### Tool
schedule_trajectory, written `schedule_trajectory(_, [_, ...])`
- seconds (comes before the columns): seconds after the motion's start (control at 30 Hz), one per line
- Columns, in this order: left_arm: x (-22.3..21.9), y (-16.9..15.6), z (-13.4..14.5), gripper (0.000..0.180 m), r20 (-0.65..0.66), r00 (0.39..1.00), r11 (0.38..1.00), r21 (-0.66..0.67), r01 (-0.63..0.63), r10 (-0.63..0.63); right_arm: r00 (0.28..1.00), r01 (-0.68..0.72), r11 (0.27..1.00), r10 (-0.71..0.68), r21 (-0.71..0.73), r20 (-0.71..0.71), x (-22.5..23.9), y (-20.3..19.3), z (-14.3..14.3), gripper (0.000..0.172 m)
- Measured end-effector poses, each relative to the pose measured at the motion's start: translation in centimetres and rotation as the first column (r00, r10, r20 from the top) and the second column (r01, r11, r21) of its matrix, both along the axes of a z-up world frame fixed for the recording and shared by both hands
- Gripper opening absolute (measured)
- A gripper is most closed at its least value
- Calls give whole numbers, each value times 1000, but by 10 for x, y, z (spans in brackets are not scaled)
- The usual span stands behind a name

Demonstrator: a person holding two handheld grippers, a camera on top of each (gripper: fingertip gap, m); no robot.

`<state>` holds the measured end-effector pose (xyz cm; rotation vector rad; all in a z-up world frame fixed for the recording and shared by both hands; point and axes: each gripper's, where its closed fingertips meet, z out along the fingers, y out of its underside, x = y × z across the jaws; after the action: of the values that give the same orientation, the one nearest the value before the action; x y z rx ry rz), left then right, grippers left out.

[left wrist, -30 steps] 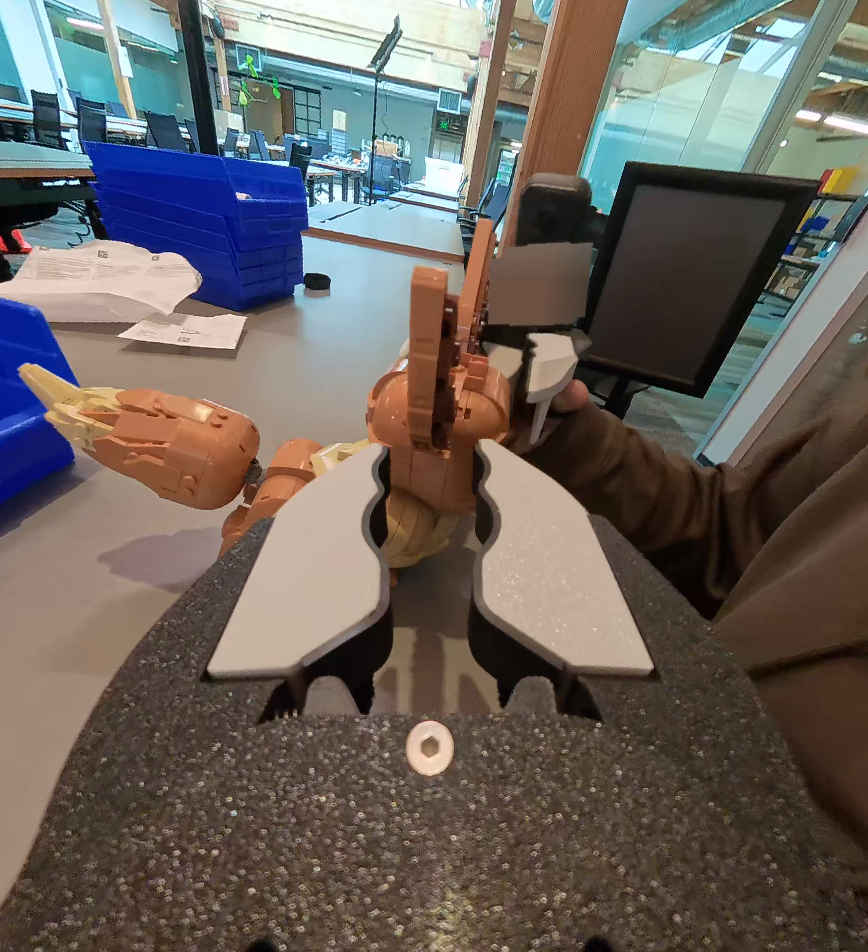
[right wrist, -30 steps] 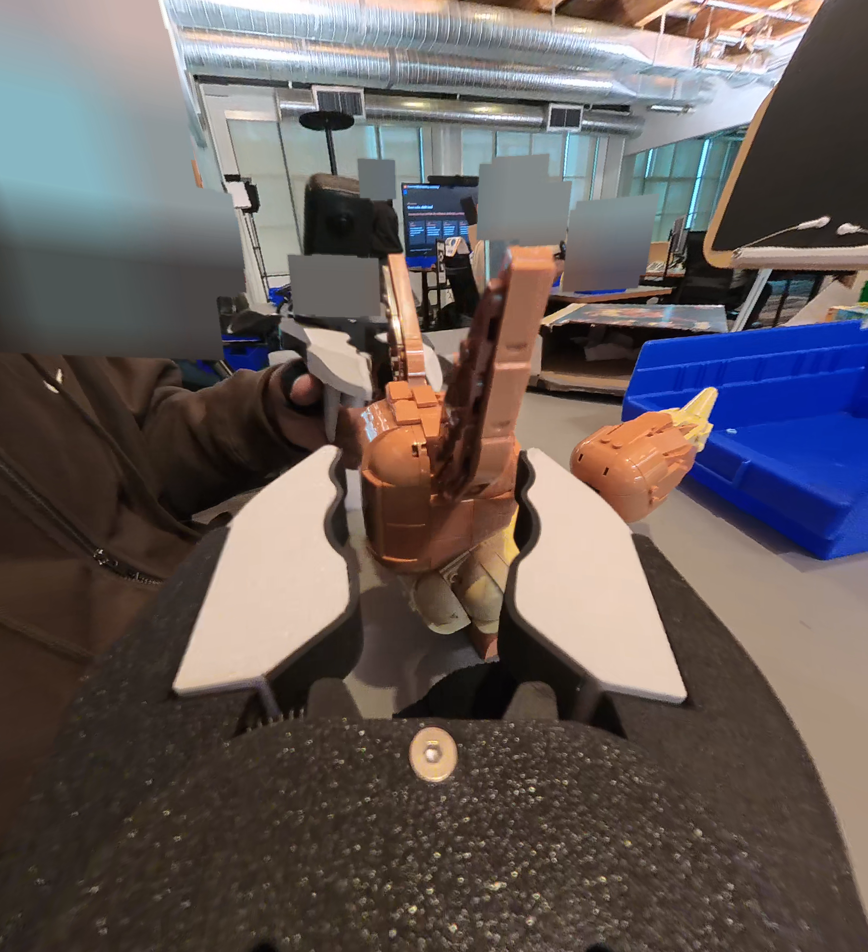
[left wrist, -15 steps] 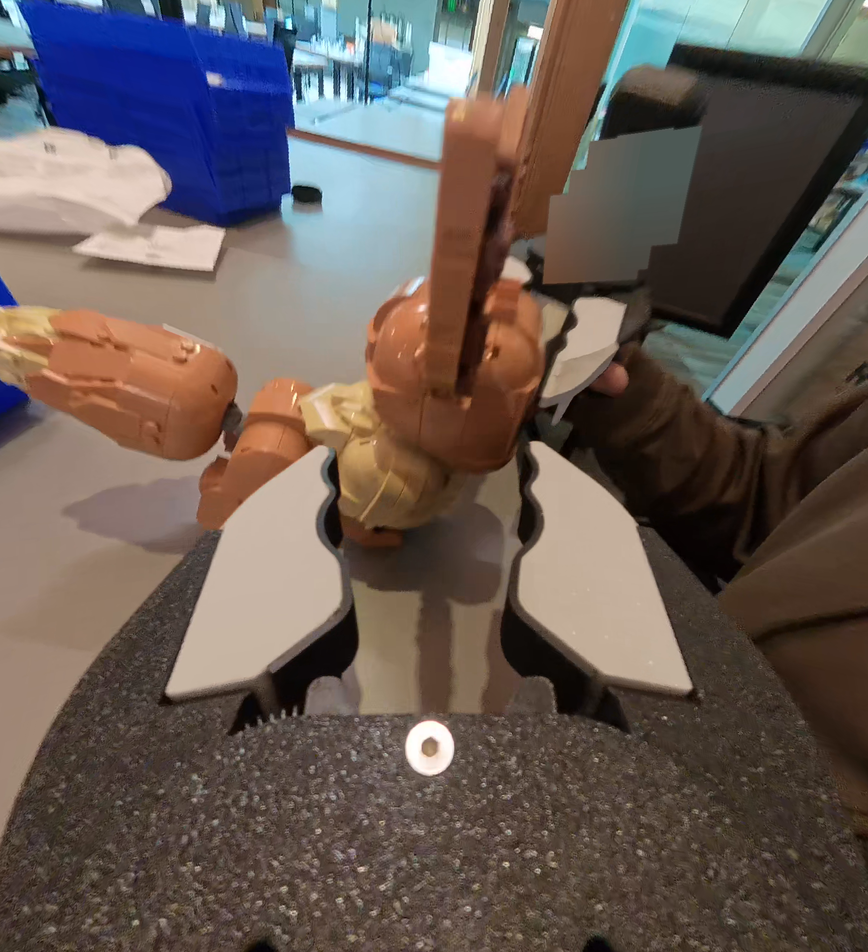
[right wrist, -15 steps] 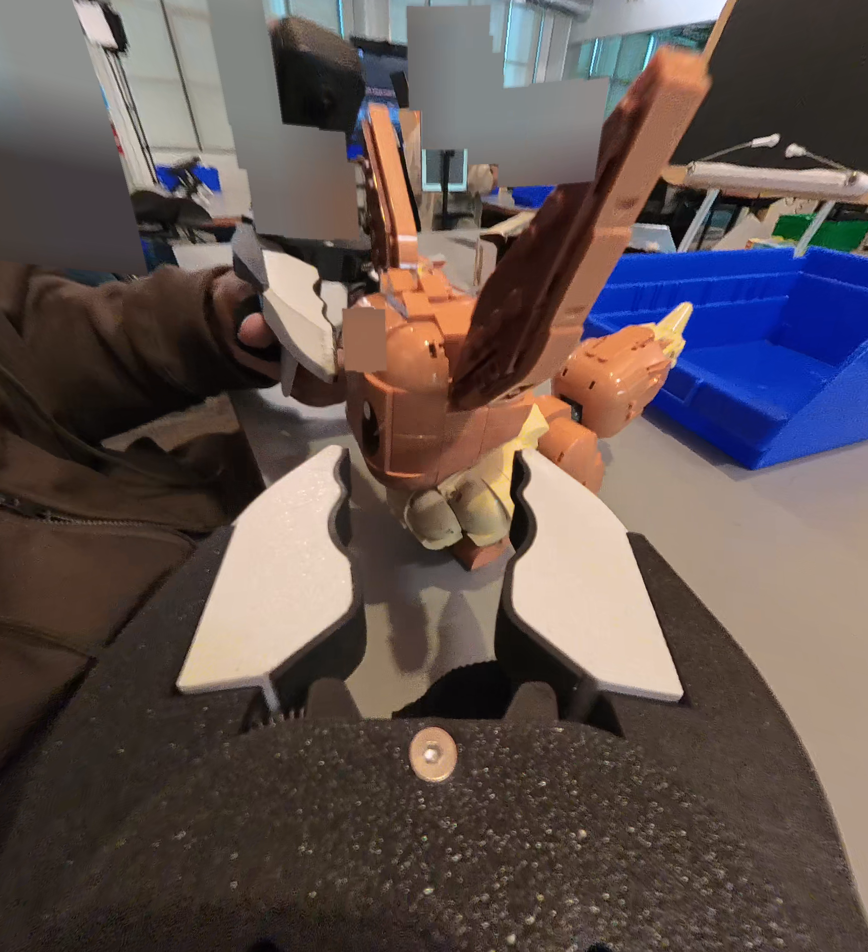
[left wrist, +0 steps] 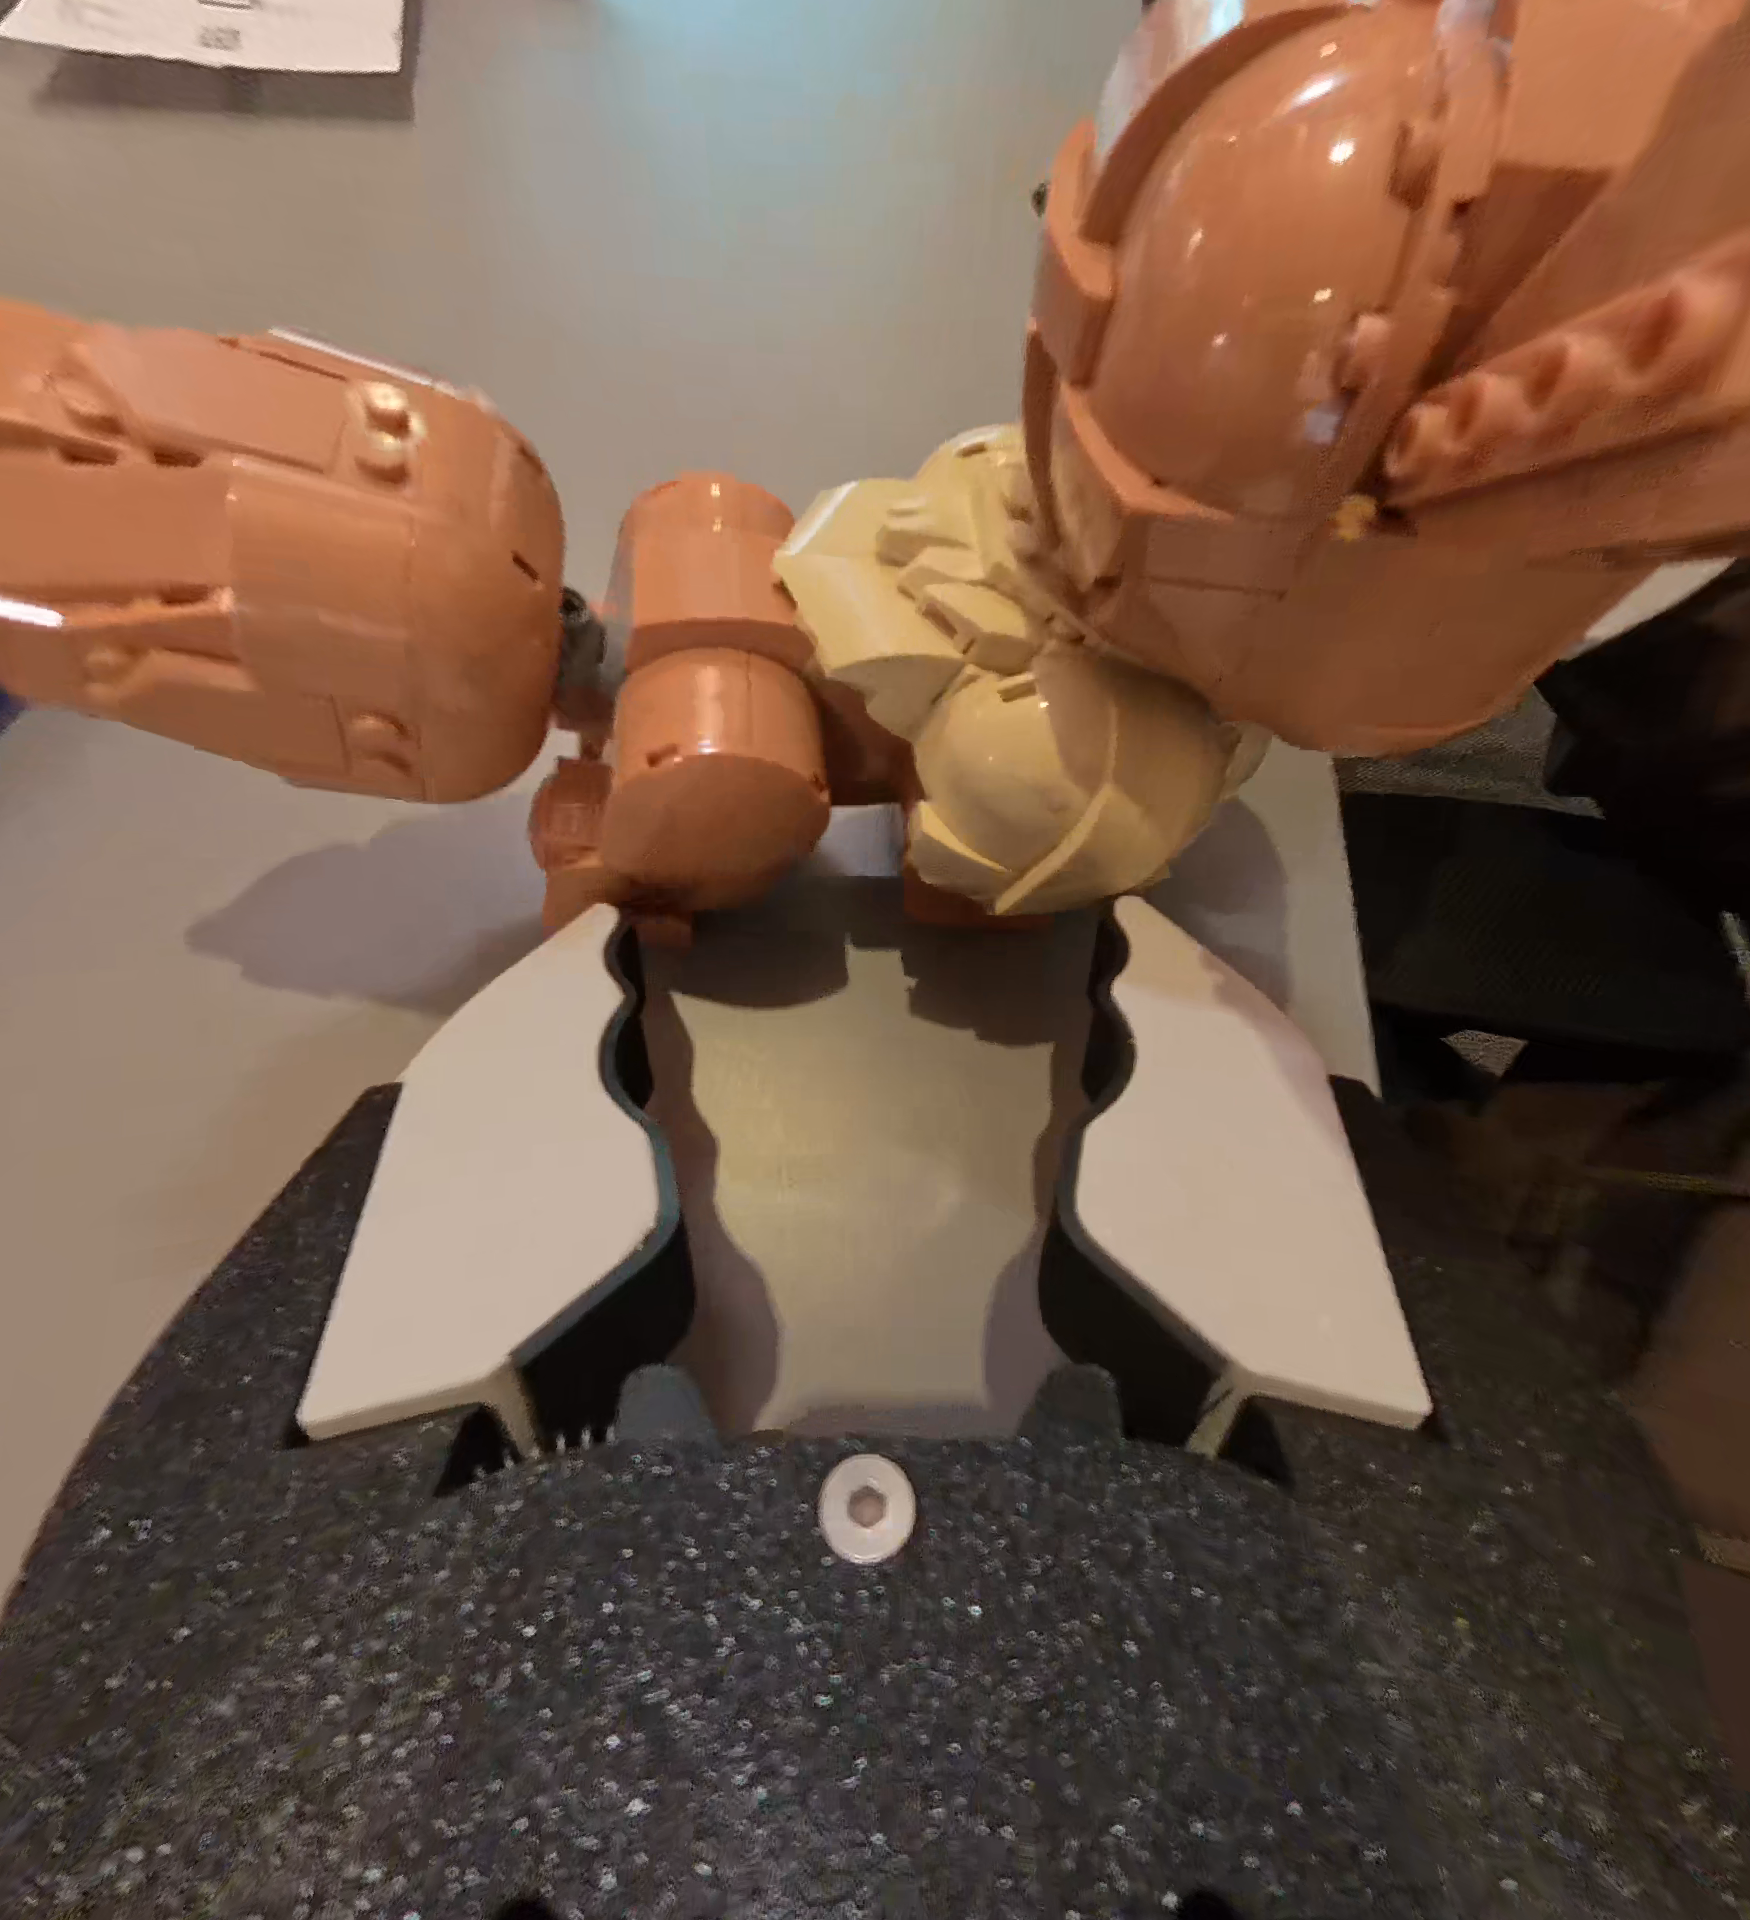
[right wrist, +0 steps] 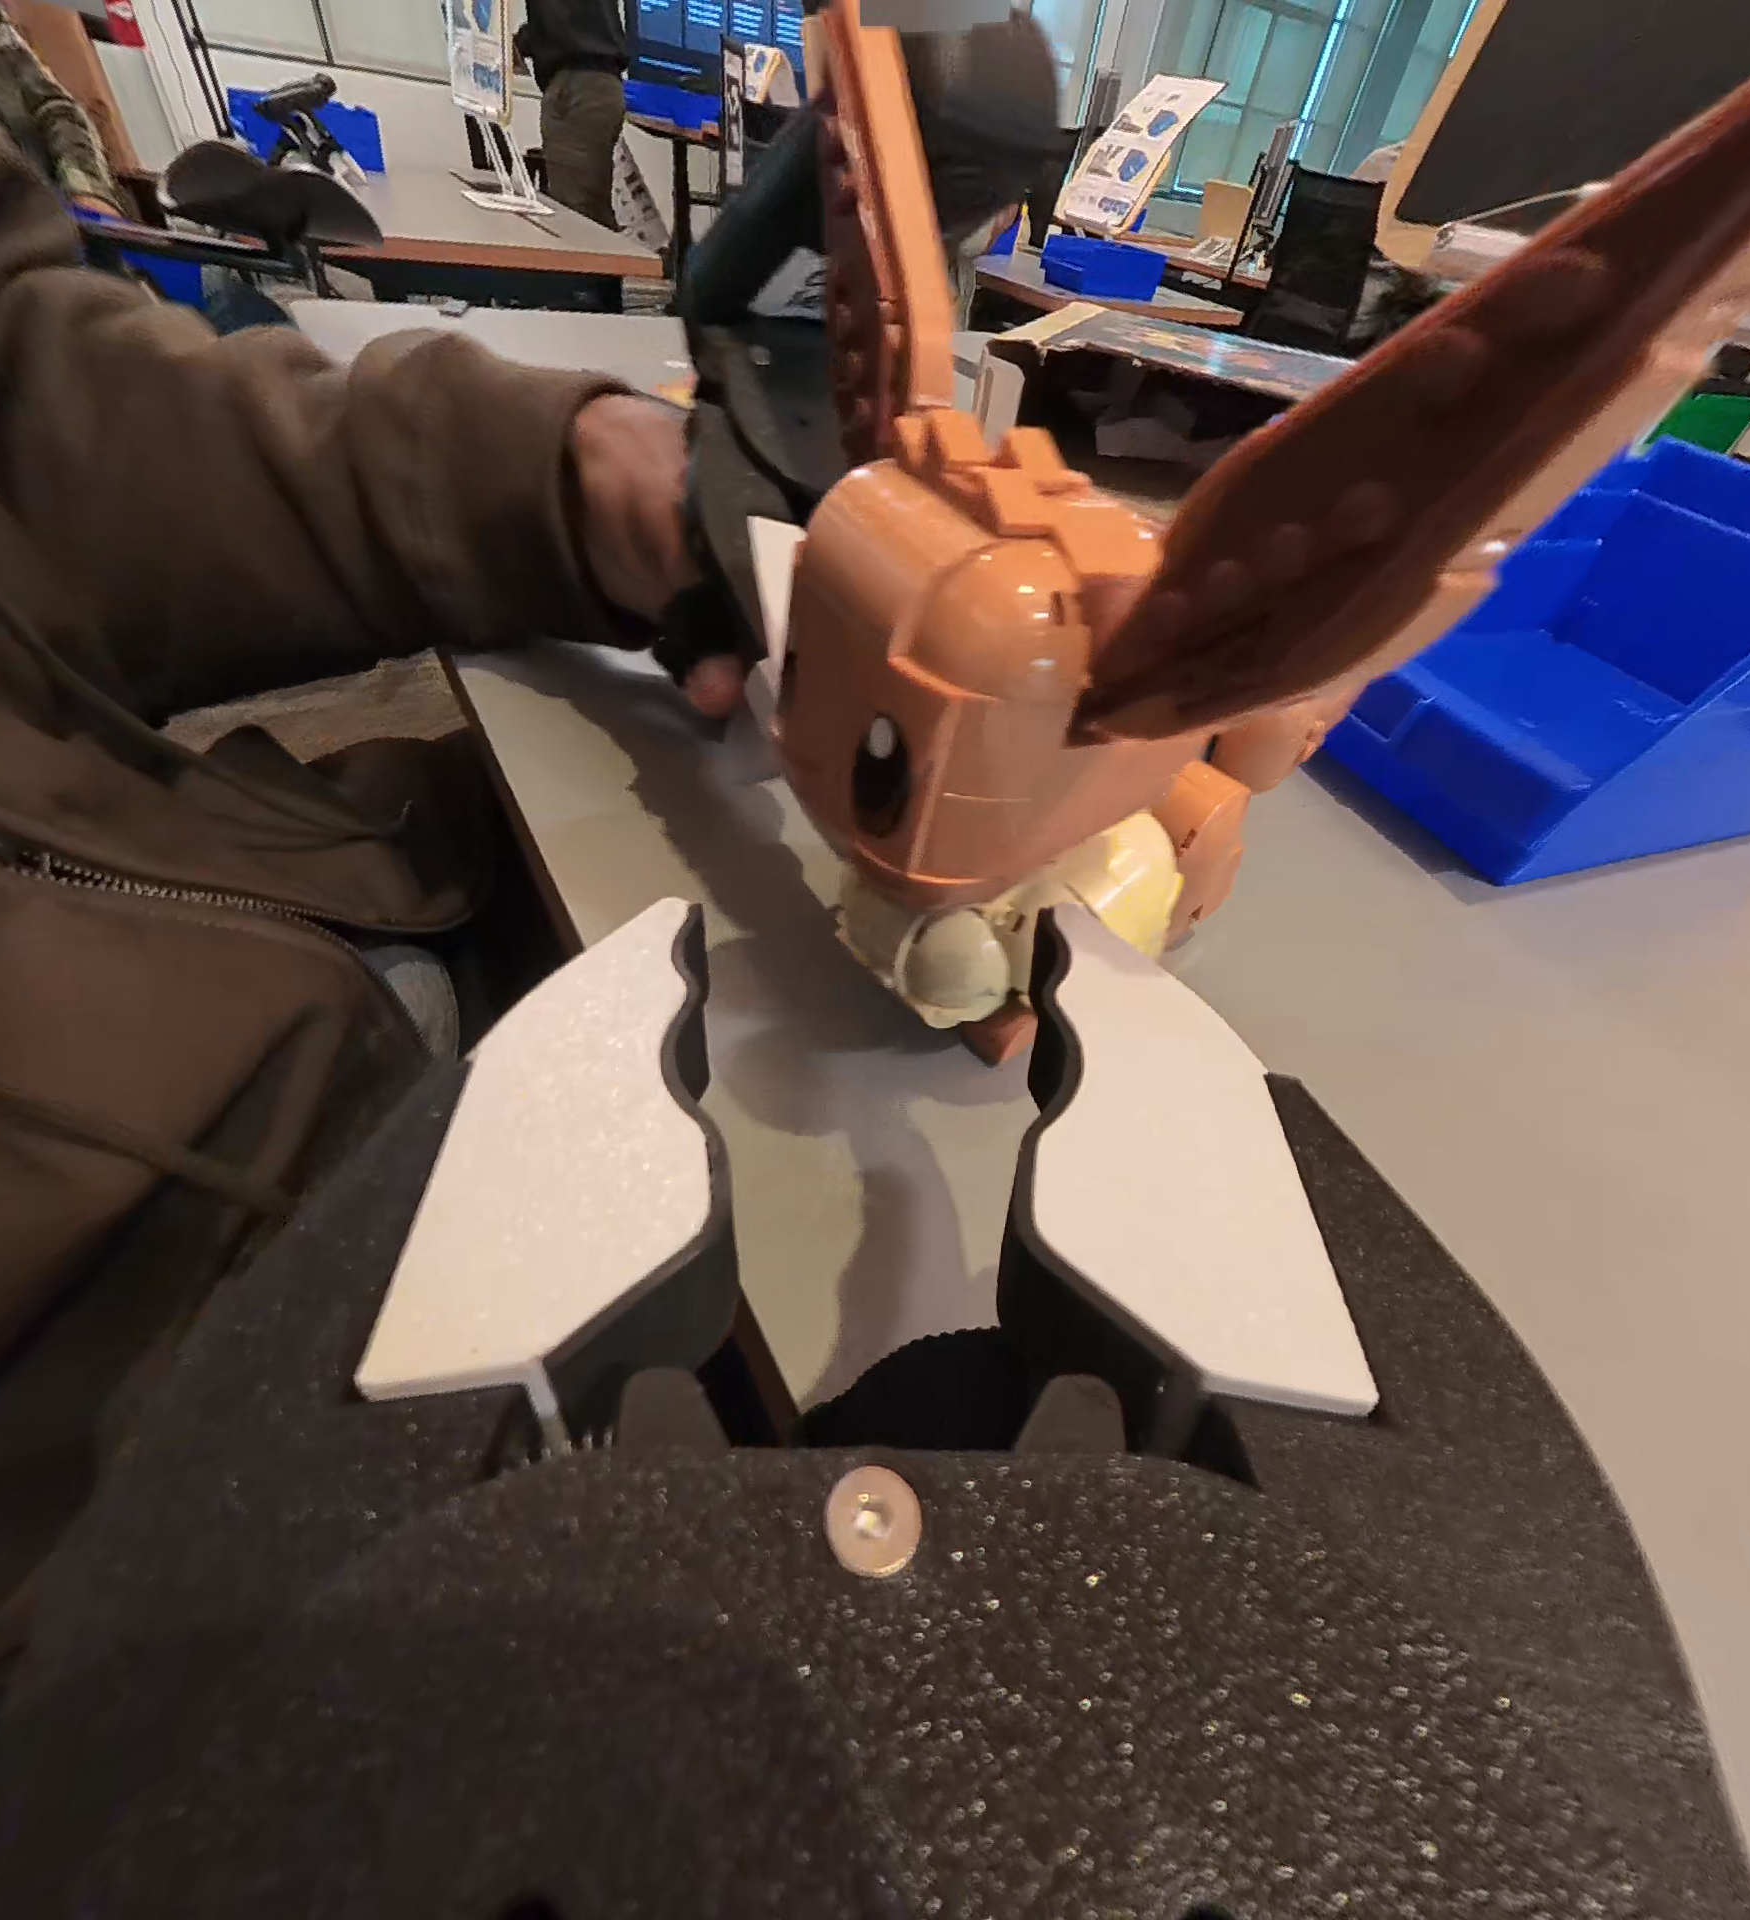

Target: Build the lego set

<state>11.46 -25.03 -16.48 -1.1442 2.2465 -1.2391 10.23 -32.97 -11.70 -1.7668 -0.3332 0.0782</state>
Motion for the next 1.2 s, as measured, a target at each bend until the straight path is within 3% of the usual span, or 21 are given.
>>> schedule_trajectory(0.13, [15,2,0,88,30,999,998,44,44,-45,1000,3,1000,-2,-12,31,0,-5,-3,59])
schedule_trajectory(0.5, [68,-22,-21,83,-46,997,980,184,72,-65,988,153,988,-153,31,-10,31,-41,5,56])
schedule_trajectory(0.93, [151,-51,-21,80,-6,997,971,227,72,-72,955,294,954,-291,57,-55,58,-70,13,55])
schedule_trajectory(1.2, [107,-16,-11,78,63,998,983,185,10,-22,942,333,941,-331,50,-49,63,-72,10,53])
